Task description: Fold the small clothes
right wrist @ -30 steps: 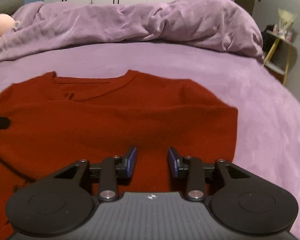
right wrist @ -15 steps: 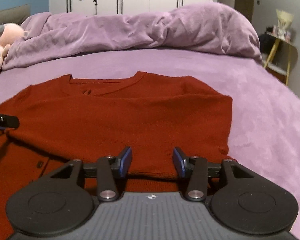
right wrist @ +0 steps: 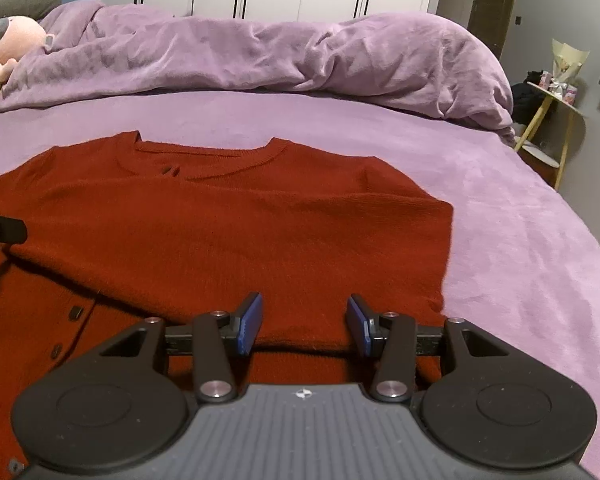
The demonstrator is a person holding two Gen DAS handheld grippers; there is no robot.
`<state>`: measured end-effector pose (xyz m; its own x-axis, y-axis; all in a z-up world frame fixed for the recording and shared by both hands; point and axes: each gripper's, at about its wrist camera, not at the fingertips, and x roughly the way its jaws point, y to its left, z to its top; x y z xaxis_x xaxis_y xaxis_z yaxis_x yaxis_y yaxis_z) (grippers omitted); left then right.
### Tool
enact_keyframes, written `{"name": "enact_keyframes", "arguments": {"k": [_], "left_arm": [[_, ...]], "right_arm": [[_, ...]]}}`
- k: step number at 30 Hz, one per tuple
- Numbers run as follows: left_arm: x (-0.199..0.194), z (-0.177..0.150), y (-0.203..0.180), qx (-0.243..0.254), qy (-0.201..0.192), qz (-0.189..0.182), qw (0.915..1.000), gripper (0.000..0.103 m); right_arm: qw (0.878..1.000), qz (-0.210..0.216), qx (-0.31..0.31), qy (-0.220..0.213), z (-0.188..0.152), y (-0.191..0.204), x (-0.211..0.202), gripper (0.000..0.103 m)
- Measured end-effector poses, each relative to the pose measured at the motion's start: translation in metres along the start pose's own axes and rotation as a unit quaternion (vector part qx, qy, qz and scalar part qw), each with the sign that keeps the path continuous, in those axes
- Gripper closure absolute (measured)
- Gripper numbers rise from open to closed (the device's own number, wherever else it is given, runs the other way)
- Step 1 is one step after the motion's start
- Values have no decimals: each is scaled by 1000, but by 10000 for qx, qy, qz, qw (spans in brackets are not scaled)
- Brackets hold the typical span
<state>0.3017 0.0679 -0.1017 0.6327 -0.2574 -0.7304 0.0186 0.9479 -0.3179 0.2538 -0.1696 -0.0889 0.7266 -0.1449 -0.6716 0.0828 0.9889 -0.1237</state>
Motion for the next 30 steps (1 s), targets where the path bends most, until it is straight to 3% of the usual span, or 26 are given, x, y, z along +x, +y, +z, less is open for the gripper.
{"name": "enact_keyframes", "arguments": {"k": [7,10,12,15,17,20,22,24,27,29,30], "left_arm": [[-15,-3,10,-312,81,-136,9994,35],[-33,-8,27,-764,88,-321,9965,34],[-51,-16,47,-1182,19,-380,9923,32],[-90,-33,91,-1831,-370,-344,9818,26],[-114,-44,127,-2238,-655,-22,9724,25],[-143,-60,185,-2991,-1066,463,9471,25],[-158,-69,225,-3582,-1335,646,9218,27],[-167,-76,253,-3924,-1621,739,9024,27],[-170,-86,293,-4538,-1977,502,8674,31],[-168,-95,316,-5074,-2132,311,8343,44],[-167,-97,322,-5233,-2260,241,8213,45]], "right_arm": [[9998,-91,-114,130,-2,-2,-6,55],[9995,-83,-72,301,4,-1,-12,49],[9990,167,134,382,3,-2,-23,40],[9958,646,593,278,-14,-3,-47,38],[9921,909,831,223,-32,-2,-63,37],[9863,1180,1133,202,-54,-1,-78,36],[9828,1287,1312,184,-62,-1,-85,36],[9817,1344,1334,216,-63,1,-87,36],[9815,1392,1291,249,-57,3,-86,36],[9811,1402,1309,268,-54,5,-85,36],[9809,1416,1302,272,-55,5,-85,36]]}}
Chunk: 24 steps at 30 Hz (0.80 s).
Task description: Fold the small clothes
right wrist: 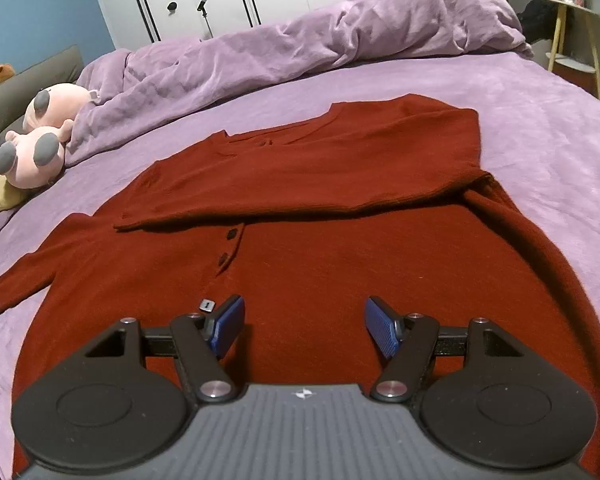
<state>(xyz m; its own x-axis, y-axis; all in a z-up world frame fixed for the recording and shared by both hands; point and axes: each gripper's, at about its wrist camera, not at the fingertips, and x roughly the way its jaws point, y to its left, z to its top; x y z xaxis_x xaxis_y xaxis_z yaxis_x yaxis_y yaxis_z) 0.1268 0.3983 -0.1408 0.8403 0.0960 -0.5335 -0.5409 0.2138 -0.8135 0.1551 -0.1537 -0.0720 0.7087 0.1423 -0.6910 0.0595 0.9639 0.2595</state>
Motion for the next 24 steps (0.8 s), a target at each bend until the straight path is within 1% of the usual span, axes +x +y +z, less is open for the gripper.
{"name": "enact_keyframes", "arguments": {"k": [1,2,3,4,6,7,9,10,11,12,14,16,17,19,20,22,24], "left_arm": [[1,5,5,-193,-124,-73,9997,51],[2,9,7,-331,-191,-71,9992,58],[4,13,10,-438,-230,-86,9987,61],[7,16,12,-537,-245,-114,9982,64],[11,19,16,-698,-260,-97,9972,75],[14,20,18,-775,-237,-70,9967,83],[15,30,24,-838,-198,-103,9962,87],[16,31,23,-827,-181,-92,9964,92],[12,34,24,-757,-198,-100,9969,94],[9,35,22,-644,-231,-117,9976,94],[-1,31,9,-239,-322,-220,9990,95],[-7,23,-19,366,-350,-396,9979,94],[-9,15,-40,740,-339,-477,9955,94],[-10,-8,-79,1366,-189,-832,9870,94],[-12,-26,-102,1729,-58,-1077,9790,94],[-16,-66,-143,2370,210,-1604,9579,94],[-18,-116,-181,2998,627,-2183,9266,93]], "right_arm": [[10000,-18,-19,8,0,2,1,36],[10000,-29,-69,18,0,6,2,36],[9999,-25,-113,28,1,8,4,36],[9999,-28,-164,22,0,12,4,36],[9998,-10,-218,-4,1,16,5,36],[9998,0,-206,-9,1,17,6,36],[9999,2,-150,-22,1,16,7,36],[9999,13,-112,-28,1,15,7,36],[10000,18,-70,-36,1,14,7,36],[10000,29,-32,-47,1,13,7,36],[9999,67,-17,-77,1,12,6,36],[9999,98,-54,-114,0,11,4,36],[9998,124,-48,-130,0,10,4,36],[9997,188,0,-147,0,7,3,36],[9997,208,33,-156,0,6,3,36],[9995,223,123,-186,0,3,2,36],[9992,257,202,-231,0,1,-1,36]]}}
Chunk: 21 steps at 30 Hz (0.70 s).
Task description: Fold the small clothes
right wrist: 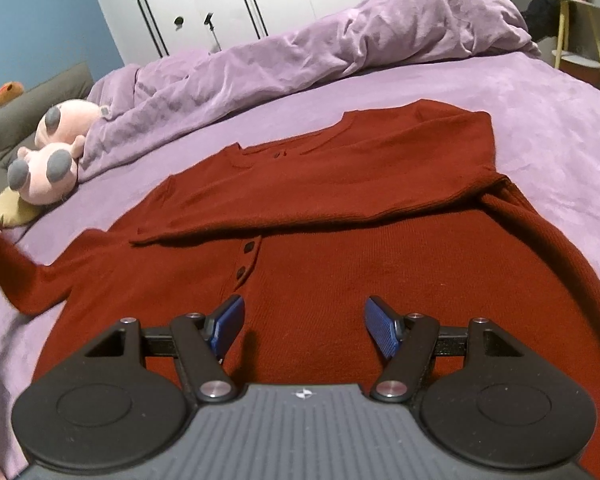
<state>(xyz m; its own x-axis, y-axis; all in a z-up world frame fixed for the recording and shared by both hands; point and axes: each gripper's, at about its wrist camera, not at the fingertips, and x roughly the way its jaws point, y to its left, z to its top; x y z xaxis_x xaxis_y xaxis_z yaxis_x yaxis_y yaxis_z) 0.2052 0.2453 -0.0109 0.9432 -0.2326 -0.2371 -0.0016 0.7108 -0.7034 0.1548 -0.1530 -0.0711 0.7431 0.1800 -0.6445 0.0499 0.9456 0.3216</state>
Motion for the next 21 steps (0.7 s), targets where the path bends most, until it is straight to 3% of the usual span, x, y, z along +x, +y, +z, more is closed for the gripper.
{"name": "enact_keyframes", "arguments": {"k": [1,5,10,15,19,20,21], "left_arm": [[13,-11,-23,229,224,-215,9993,91],[53,-60,-68,600,1064,-582,9908,59],[70,-114,-57,644,1894,92,9797,59],[68,-133,-28,570,2082,896,9723,59],[60,-129,-3,340,2087,956,9727,58],[56,-127,-1,336,2080,955,9729,58],[59,-125,0,349,2078,948,9729,58]], "right_arm": [[10000,22,27,-14,0,-1,-1,36],[10000,95,-2,-21,4,-5,-5,36],[9995,295,100,3,16,-12,-1,36],[9947,918,461,88,46,-6,27,36],[9867,1382,798,312,72,8,69,37],[9834,1490,949,405,78,10,82,39],[9806,1527,1125,501,82,11,91,50]]}}
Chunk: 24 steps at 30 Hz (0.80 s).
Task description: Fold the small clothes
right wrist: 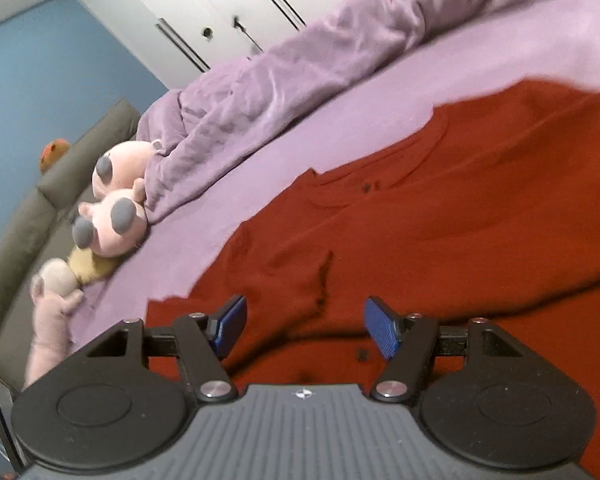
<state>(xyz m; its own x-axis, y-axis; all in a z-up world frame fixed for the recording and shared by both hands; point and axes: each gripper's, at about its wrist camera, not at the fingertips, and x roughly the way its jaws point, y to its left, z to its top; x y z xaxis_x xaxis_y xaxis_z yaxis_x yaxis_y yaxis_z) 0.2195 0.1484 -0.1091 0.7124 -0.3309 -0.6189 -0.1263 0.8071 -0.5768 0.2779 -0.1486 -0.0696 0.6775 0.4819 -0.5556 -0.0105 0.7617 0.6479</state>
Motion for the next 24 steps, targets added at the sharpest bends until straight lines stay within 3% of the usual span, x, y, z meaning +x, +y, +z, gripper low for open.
{"name": "enact_keyframes", "arguments": {"k": [3,5,11,15,17,20,22,24], "left_arm": [[0,-1,4,28,24,-39,10000,58],[-2,-2,4,83,16,-57,9999,58],[3,-2,3,197,10,-71,9998,57],[3,-2,4,174,20,-89,9998,57],[4,-2,2,169,21,-77,9998,57],[4,-2,-1,156,38,-28,9999,57],[5,0,-3,110,87,22,9999,56],[6,4,-5,64,94,45,9999,54]], "right_arm": [[9985,51,472,256,11,-4,26,53],[9979,-200,504,342,13,-5,38,60],[9970,-147,541,534,17,3,59,61],[9959,-137,567,687,20,8,68,91],[9957,-182,498,755,18,11,69,95],[9983,-386,2,441,16,24,60,98],[9978,-558,-331,-96,23,32,38,99],[9899,-974,-559,-865,31,29,5,99]]}}
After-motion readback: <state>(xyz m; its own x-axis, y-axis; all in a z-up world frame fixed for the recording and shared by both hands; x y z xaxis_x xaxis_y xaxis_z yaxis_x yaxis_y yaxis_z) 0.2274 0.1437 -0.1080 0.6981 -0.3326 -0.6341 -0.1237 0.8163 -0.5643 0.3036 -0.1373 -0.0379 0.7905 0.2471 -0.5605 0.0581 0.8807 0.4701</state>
